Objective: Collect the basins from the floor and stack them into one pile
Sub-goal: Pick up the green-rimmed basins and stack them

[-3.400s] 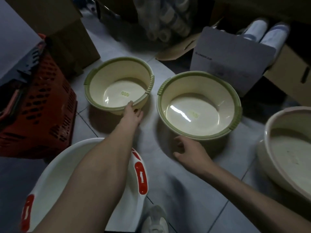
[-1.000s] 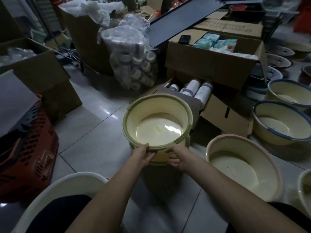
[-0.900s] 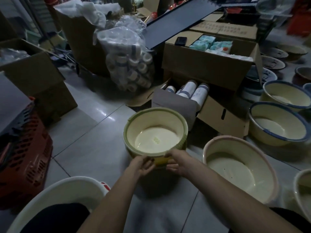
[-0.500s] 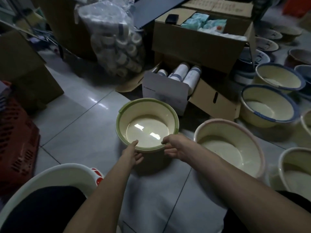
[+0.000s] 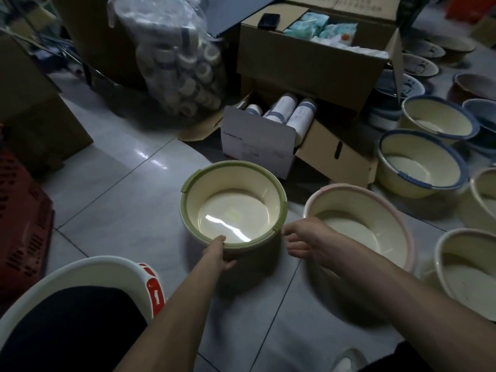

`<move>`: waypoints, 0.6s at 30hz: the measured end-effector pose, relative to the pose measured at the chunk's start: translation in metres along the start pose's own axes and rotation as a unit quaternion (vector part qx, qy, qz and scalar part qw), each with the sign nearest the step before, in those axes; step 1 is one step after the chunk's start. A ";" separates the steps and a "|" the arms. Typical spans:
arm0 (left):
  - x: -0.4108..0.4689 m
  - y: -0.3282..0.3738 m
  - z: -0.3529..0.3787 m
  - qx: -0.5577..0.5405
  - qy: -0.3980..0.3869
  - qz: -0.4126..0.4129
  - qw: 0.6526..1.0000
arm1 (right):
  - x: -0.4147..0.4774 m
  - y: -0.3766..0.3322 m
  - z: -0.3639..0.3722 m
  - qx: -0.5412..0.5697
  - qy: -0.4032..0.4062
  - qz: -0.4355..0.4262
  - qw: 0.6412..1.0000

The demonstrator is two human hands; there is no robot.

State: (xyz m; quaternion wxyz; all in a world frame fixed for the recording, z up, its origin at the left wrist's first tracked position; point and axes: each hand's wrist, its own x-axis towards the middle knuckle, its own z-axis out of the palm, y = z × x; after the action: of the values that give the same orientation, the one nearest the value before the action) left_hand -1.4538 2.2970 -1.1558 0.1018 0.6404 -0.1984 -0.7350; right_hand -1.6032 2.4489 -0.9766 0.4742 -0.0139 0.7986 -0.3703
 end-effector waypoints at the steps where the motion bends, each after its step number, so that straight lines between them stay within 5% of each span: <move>1: -0.002 -0.007 0.000 0.002 -0.005 -0.009 1.000 | 0.000 0.001 -0.003 -0.006 0.004 -0.005 1.000; 9: 0.029 -0.059 -0.032 -0.133 0.032 0.018 0.990 | -0.009 -0.001 0.010 -0.043 -0.009 -0.029 0.999; 18: 0.000 -0.013 -0.032 -0.235 0.018 0.088 0.968 | -0.028 -0.015 0.030 -0.027 -0.038 -0.045 0.998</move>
State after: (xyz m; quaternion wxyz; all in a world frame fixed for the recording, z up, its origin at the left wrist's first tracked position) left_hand -1.4205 2.3035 -1.1644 0.3172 0.5920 -0.0733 -0.7373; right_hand -1.5699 2.4314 -0.9547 0.4862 -0.0762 0.7884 -0.3690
